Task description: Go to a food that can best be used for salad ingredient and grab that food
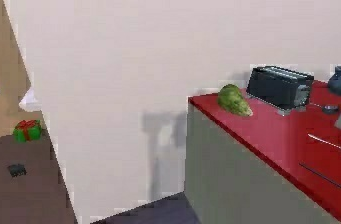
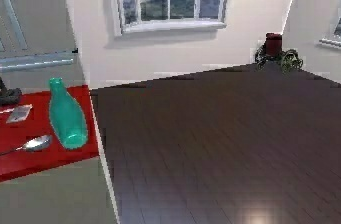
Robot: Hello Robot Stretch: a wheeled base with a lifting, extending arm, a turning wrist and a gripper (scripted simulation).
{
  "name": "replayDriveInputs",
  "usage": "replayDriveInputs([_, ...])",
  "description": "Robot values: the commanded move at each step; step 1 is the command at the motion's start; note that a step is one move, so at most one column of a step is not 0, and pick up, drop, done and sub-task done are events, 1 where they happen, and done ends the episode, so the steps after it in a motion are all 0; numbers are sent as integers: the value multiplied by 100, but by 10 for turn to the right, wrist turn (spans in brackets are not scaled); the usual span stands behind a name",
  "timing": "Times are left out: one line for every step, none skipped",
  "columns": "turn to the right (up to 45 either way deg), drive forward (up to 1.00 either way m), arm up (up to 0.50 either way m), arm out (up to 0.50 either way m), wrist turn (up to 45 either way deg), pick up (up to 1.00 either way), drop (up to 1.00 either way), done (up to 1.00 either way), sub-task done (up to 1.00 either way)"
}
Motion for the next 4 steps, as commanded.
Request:
replayDriveInputs([0,75,0,0,0,0,0,0,0])
replayDriveInputs([-360,0,0,0,0,0,0,0,0])
replayDriveInputs([0,0,50,0,0,0,0,0,0])
replayDriveInputs([0,0,38,0,0,0,0,0,0])
